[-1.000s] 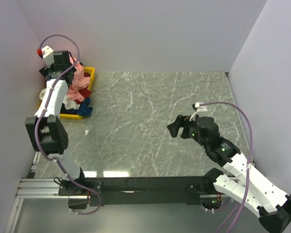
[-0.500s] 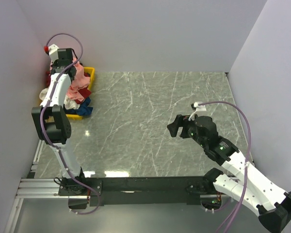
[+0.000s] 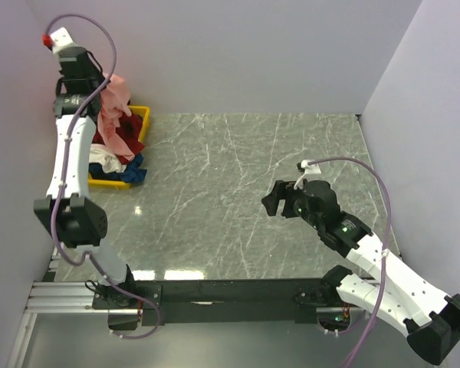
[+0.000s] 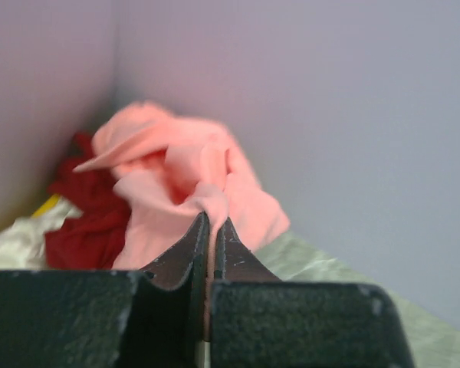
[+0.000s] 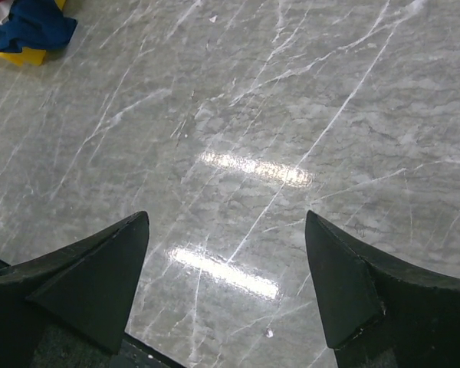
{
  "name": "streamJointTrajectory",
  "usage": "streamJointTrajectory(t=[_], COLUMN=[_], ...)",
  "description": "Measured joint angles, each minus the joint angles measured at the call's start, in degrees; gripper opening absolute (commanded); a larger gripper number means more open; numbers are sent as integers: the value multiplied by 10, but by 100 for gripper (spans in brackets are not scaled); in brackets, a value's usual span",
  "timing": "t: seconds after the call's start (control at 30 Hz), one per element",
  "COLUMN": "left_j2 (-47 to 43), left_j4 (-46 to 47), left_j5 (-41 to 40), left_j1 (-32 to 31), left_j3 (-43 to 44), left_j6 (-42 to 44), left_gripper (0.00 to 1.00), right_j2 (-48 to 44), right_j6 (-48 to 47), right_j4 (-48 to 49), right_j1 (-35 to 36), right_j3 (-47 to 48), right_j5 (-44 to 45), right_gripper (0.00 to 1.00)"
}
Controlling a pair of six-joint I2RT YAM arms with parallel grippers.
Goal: Fold and stack the t-shirts
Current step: Grab the tshirt from the pile, then move the tshirt to the center of the board
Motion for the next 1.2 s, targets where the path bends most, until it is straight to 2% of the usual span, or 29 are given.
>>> streamJointTrajectory(t=[0.23, 0.4, 0.53, 0.73, 0.97, 1.07, 1.2], left_j2=[-119, -169, -203, -257, -269, -280, -264], left_j4=[76, 138, 172, 200, 212, 218, 185], left_j5=[106, 198, 243, 264, 266, 253, 215], left_j1=[0, -4, -52, -196, -323, -347, -334], left_j3=[2, 14, 11, -61, -160, -219, -241], left_j6=[2, -14, -24, -26, -50, -68, -92], left_gripper=[0, 0, 0, 0, 1, 1, 1], right_j2=[17, 25, 25, 14, -24, -36, -38], right_j6=[-3, -7, -10, -9, -1, 1, 5], right_j4=[3, 3, 4, 2, 0, 0, 0], right_j1=[0, 0, 0, 0, 0, 0, 0], right_j3=[28, 56, 71, 72, 72, 72, 72], right_j5=[2, 15, 23, 28, 39, 47, 60], right_gripper=[88, 88, 88, 88, 87, 87, 86])
